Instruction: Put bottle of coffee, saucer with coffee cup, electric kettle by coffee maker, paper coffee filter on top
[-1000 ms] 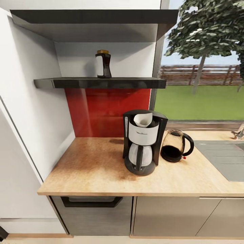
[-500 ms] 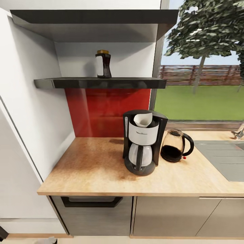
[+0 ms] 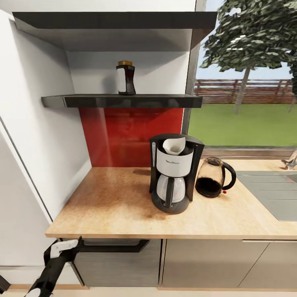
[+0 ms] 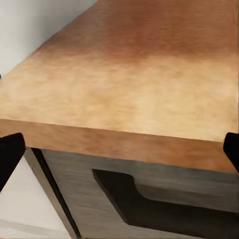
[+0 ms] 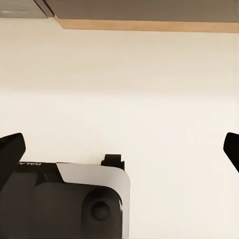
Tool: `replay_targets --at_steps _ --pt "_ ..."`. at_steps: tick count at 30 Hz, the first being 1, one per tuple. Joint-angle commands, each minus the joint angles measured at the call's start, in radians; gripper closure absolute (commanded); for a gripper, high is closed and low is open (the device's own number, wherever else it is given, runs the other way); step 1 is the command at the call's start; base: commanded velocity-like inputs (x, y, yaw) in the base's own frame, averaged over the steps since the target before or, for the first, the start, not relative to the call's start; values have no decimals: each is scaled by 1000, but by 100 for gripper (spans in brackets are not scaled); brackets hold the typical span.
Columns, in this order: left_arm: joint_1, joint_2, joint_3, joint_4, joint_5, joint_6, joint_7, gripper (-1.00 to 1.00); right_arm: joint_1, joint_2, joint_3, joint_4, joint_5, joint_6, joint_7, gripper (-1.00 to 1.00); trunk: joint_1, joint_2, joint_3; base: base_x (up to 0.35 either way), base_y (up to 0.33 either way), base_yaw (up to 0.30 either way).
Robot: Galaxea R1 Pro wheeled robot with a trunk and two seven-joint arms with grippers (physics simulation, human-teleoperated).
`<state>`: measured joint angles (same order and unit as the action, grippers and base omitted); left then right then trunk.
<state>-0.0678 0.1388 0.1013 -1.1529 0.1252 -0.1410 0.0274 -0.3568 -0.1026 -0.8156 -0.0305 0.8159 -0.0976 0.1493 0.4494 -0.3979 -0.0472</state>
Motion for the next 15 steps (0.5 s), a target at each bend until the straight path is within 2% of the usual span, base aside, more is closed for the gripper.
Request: replay_targets --at_steps 1,7,10,15 --pt "-1 -1 -3 -24 10 12 2 -100 -1 0 -9 0 6 -2 4 -100 1 -2 -2 0 0 0" --pt "-1 -5 -6 -85 10 41 -11 -100 -1 0 -9 0 7 -2 4 -100 1 -2 -2 0 0 0" --pt "-1 -5 4 -130 15 92 -47 -100 -1 0 -9 0 8 -2 4 -100 1 -2 -2 0 0 0" --pt "-1 -4 2 -254 56 193 -62 -100 -1 0 -9 0 8 -2 4 -100 1 -2 -2 0 0 0"
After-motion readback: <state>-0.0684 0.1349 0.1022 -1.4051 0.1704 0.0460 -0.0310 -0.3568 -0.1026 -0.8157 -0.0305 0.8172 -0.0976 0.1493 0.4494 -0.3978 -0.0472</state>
